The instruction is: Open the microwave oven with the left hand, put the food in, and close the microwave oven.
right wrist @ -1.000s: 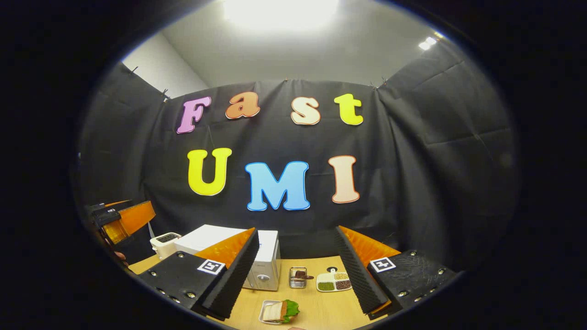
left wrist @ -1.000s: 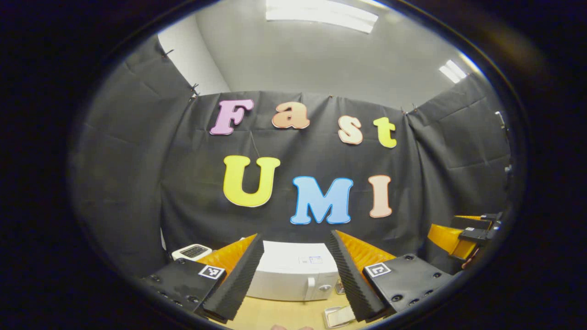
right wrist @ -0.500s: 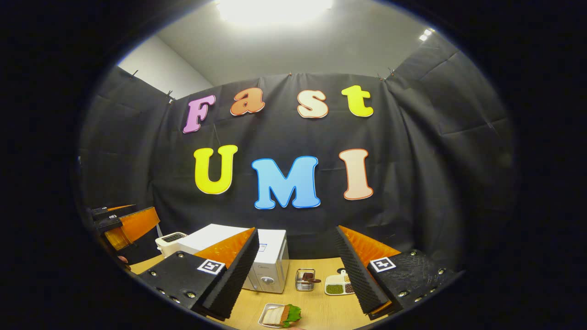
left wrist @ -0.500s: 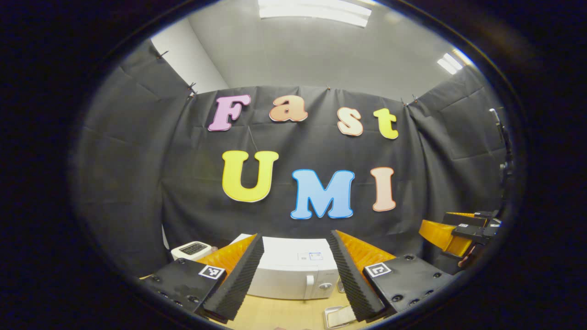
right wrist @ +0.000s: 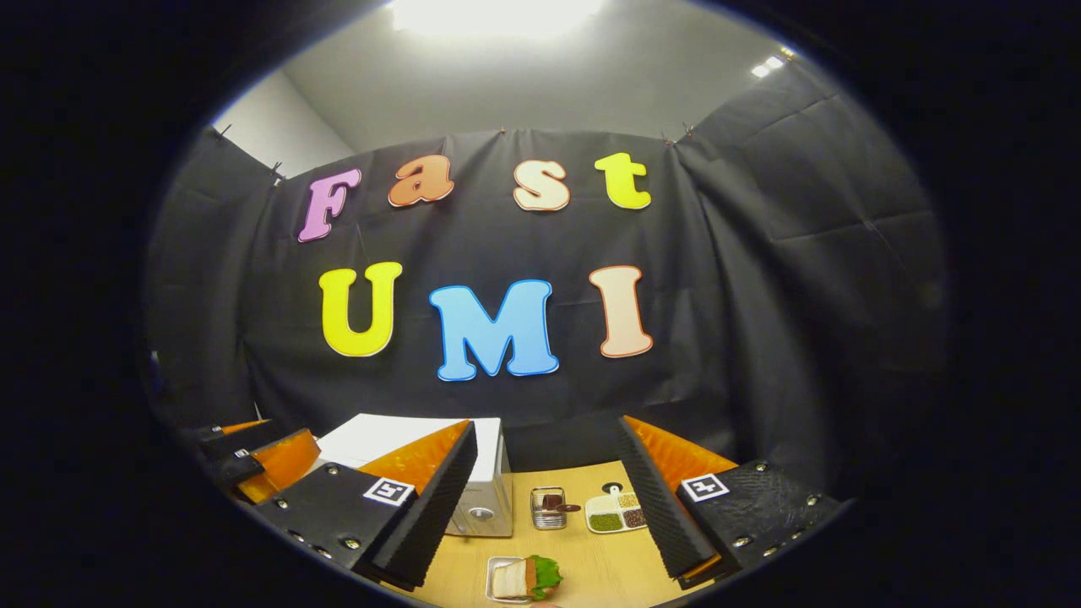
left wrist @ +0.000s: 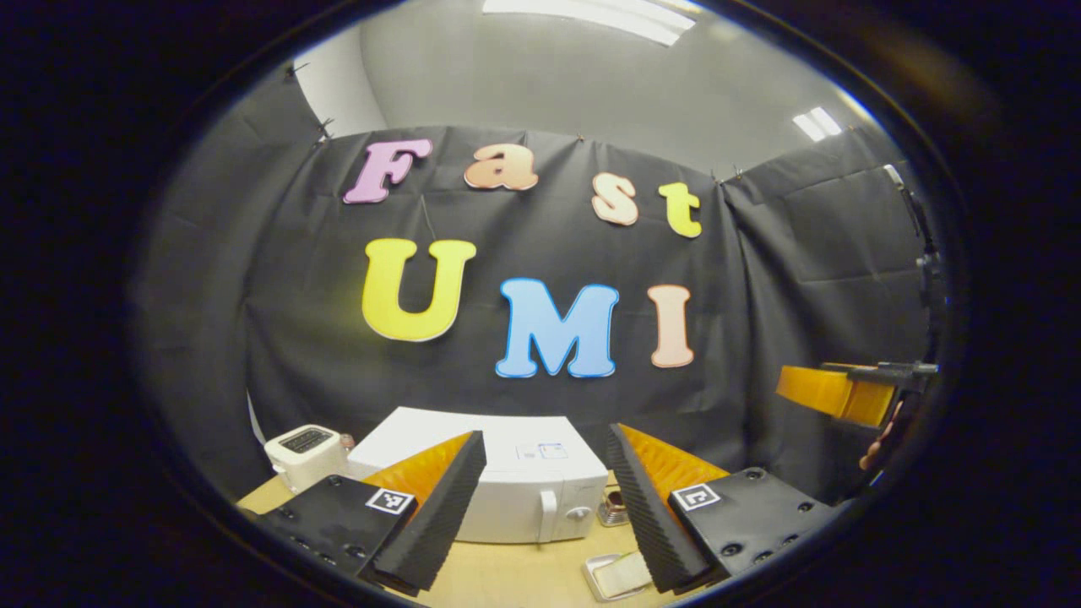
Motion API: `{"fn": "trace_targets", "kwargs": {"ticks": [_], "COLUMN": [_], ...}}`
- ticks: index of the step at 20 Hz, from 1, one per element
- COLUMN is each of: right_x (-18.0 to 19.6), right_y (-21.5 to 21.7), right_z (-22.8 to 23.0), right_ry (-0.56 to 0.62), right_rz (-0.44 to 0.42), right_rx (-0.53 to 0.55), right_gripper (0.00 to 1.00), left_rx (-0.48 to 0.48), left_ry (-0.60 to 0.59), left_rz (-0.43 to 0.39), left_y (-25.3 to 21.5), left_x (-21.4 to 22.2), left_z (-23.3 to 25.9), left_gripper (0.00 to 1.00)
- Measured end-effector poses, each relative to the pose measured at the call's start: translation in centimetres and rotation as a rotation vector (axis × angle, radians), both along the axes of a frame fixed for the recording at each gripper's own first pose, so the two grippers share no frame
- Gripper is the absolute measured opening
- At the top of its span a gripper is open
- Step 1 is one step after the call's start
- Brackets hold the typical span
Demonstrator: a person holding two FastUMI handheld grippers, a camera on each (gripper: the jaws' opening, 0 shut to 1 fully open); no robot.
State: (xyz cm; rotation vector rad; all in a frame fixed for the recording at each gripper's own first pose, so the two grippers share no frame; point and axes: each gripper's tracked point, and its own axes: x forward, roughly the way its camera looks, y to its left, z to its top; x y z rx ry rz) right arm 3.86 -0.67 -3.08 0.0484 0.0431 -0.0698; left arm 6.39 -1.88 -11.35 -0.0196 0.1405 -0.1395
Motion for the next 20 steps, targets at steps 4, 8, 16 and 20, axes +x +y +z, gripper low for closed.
{"fn": "trace_targets", "kwargs": {"ticks": [4, 8, 16, 20], "right_x": [1.0, 3.2, 7.2, 7.1], "right_y": [-1.9, -4.1, -8.1, -9.0], "right_z": [-0.8, -2.1, -4.8, -5.9], "right_ry": [0.007, 0.027, 0.100, 0.132], "right_rz": [-0.011, -0.003, 0.010, -0.011], "right_rx": [-0.014, -0.004, -0.025, -0.033], "right_gripper": [0.99, 0.99, 0.99, 0.99], "left_rx": [-0.022, -0.016, 0.012, 0.056], "left_ry": [0.121, 0.237, 0.393, 0.406], "left_rz": [0.020, 0.024, 0.081, 0.035], "left_y": [-0.7, -3.0, -3.3, -4.4], "left_x": [3.4, 7.3, 13.4, 14.7], "left_z": [-8.0, -15.6, -26.2, -27.9], "left_gripper": [0.95, 0.92, 0.84, 0.42]}}
